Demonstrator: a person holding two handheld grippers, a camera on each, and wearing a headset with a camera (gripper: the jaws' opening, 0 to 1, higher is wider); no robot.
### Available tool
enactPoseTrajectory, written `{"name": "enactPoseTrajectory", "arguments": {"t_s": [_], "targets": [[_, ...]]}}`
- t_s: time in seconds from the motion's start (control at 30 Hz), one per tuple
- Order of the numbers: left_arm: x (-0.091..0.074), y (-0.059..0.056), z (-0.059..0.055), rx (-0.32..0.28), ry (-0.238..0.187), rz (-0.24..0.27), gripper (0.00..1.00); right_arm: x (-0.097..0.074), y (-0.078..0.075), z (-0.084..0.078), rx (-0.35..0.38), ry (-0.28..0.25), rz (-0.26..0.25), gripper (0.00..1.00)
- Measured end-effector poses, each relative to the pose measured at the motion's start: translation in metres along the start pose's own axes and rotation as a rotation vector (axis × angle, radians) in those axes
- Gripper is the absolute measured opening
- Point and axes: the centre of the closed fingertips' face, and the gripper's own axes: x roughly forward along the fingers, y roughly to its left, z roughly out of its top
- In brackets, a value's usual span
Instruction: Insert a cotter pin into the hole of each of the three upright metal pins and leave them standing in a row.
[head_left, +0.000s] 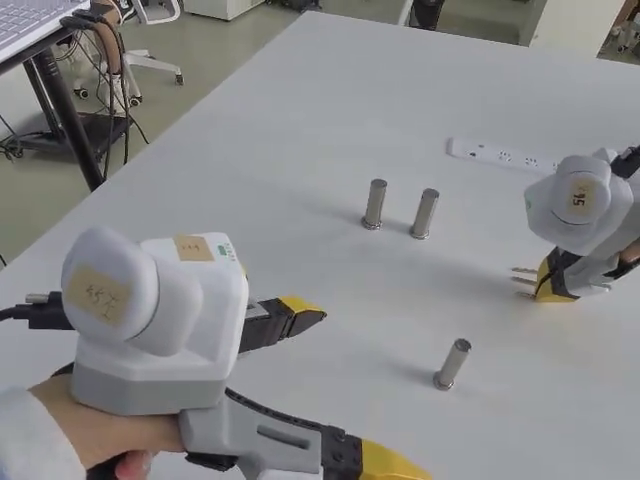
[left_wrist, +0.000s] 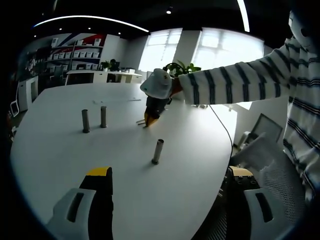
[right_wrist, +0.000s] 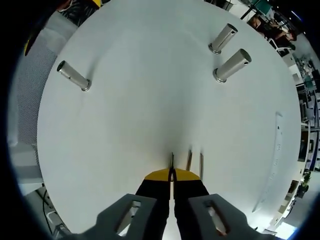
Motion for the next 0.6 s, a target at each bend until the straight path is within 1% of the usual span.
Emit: {"name": "enactPoseTrajectory", "arguments": {"t_s": [0.13, 0.23, 0.33, 0.47, 0.53, 0.6], "targets": [[0.000, -0.002, 0.003, 0.001, -0.005, -0.009, 0.92, 0.000, -0.001, 0.000, -0.004, 0.010, -0.007, 0.00], [0.001, -0.001, 0.004, 0.000, -0.008, -0.006, 0.92, -0.001, -0.001, -0.001, 0.012, 0.008, -0.011, 0.00], [0.002, -0.001, 0.003, -0.008, -0.008, -0.002, 0.92, -0.002, -0.002, -0.006, 0.007, 0.031, -0.016, 0.00], [0.002, -0.001, 0.005, -0.011, -0.016, -0.004, 0.91, -0.007, 0.000, -0.011, 0.035, 0.024, -0.019, 0.00], [0.001, 0.000, 0.006, -0.025, -0.022, -0.004, 0.89, -0.010, 0.001, -0.013, 0.045, 0.017, -0.035, 0.00], [0.001, 0.000, 0.006, -0.033, -0.025, -0.006, 0.88, -0.015, 0.000, -0.014, 0.051, 0.009, -0.066, 0.00]]}}
